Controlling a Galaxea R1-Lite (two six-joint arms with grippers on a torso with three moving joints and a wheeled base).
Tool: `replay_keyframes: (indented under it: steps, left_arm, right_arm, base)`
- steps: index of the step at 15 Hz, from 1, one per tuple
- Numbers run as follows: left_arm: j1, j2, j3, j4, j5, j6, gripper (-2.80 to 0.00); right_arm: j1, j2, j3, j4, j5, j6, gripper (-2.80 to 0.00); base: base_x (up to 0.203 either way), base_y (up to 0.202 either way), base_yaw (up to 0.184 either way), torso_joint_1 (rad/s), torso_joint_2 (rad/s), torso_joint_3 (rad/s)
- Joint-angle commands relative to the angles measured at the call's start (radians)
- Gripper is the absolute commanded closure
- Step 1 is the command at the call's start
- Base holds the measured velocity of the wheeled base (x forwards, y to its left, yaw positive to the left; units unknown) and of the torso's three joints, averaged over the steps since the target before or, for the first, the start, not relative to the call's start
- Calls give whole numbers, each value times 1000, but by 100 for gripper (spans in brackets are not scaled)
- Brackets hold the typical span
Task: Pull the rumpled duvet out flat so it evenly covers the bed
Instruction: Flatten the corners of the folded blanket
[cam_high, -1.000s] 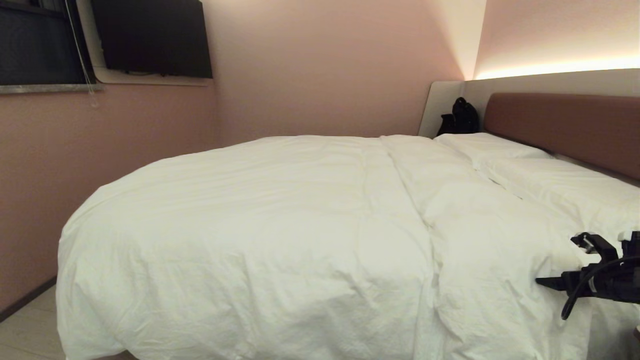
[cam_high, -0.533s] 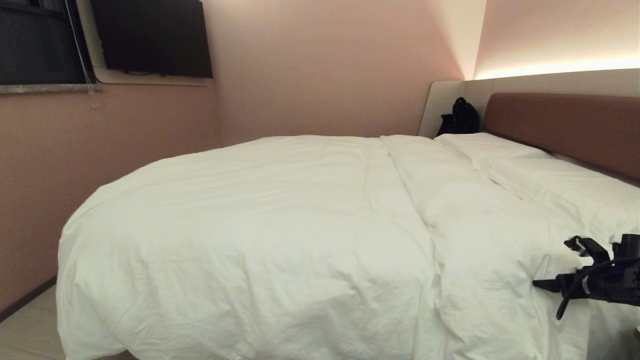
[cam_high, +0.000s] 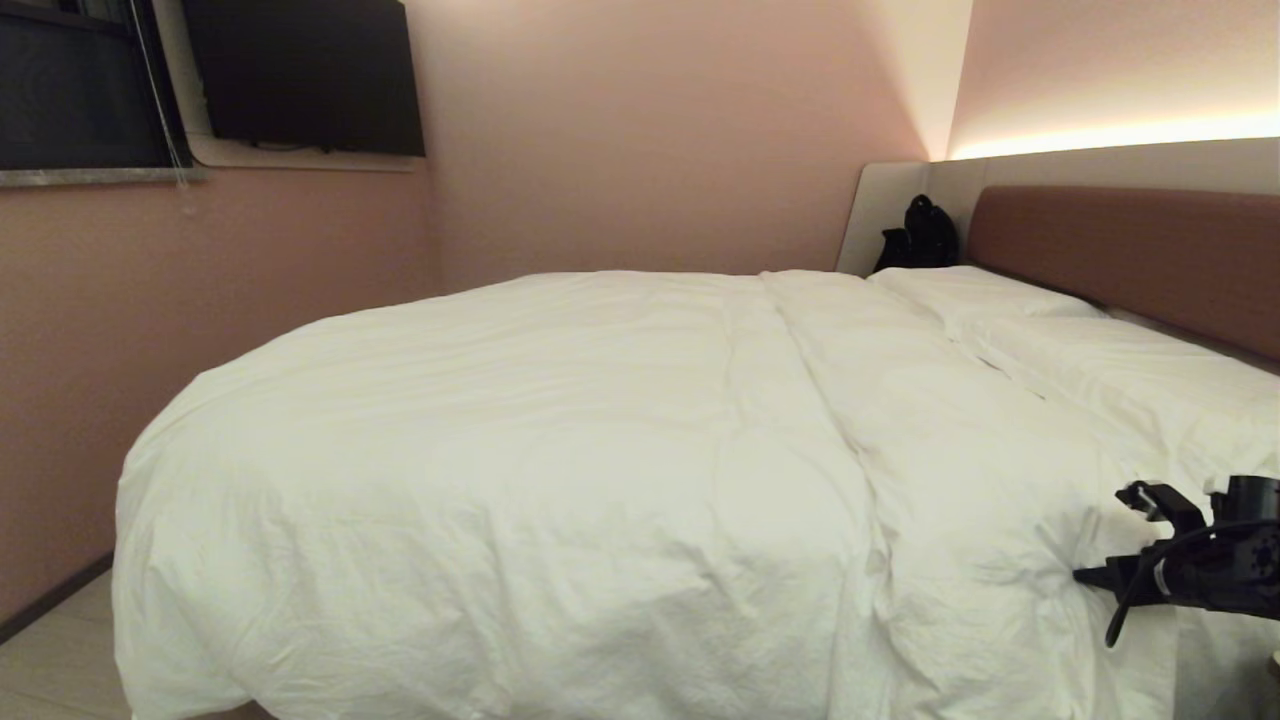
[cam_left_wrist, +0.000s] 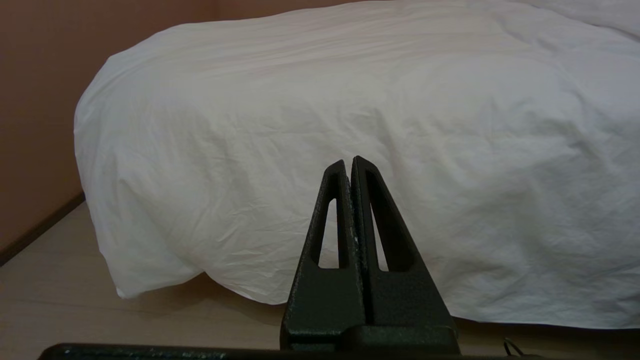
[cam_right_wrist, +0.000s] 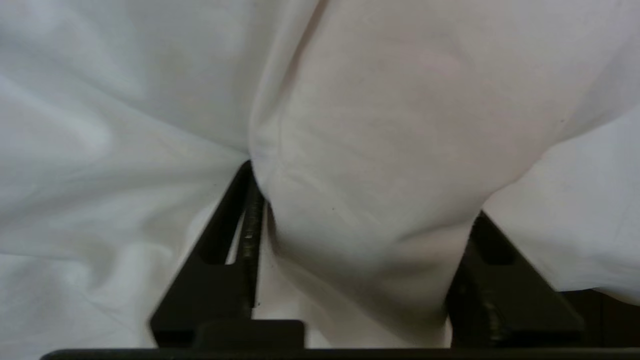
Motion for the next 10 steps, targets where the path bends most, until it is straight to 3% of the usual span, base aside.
replay_keyframes:
  steps: [1,10]
  left_arm:
    - [0,2,0,0,0,0,0]
    - [0,2,0,0,0,0,0]
  right_arm:
    - [3,3,1,-3,1,0,0]
    - [14,-108,73,-5,14,10,0]
  base:
    - [0,0,0,0,0,0]
    - [0,0,0,0,0,0]
